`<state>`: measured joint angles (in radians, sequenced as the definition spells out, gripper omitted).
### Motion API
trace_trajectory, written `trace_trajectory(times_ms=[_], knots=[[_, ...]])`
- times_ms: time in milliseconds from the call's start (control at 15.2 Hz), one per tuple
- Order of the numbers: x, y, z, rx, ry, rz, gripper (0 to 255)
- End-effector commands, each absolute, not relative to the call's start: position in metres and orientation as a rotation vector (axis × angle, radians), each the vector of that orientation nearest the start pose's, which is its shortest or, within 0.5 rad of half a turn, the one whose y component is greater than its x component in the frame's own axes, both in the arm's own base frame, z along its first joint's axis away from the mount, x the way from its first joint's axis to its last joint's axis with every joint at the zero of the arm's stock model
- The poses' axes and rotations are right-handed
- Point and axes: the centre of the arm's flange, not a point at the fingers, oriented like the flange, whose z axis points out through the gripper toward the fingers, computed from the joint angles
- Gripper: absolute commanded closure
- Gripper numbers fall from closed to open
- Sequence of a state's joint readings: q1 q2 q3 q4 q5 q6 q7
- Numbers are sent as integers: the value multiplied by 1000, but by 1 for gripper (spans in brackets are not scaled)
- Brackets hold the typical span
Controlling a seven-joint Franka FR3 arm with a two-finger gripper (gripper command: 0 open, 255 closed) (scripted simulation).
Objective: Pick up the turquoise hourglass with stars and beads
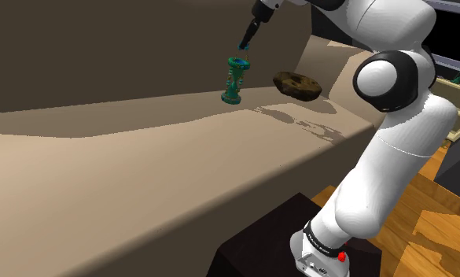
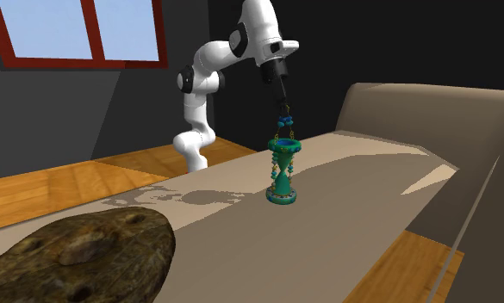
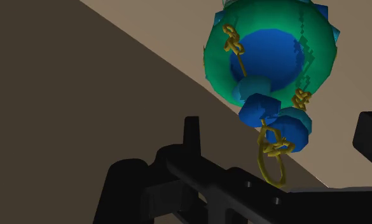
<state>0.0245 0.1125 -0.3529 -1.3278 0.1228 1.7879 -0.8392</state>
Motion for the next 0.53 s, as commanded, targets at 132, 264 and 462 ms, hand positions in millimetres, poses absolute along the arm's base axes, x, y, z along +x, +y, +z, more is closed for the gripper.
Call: trace_trajectory(times_ms=[132,264,462], knots=[[580,-170,697,-3111,-820,-558,255],[580,-170,697,-3111,-820,-558,255],[580,-169,697,-3111,-820,-558,255]])
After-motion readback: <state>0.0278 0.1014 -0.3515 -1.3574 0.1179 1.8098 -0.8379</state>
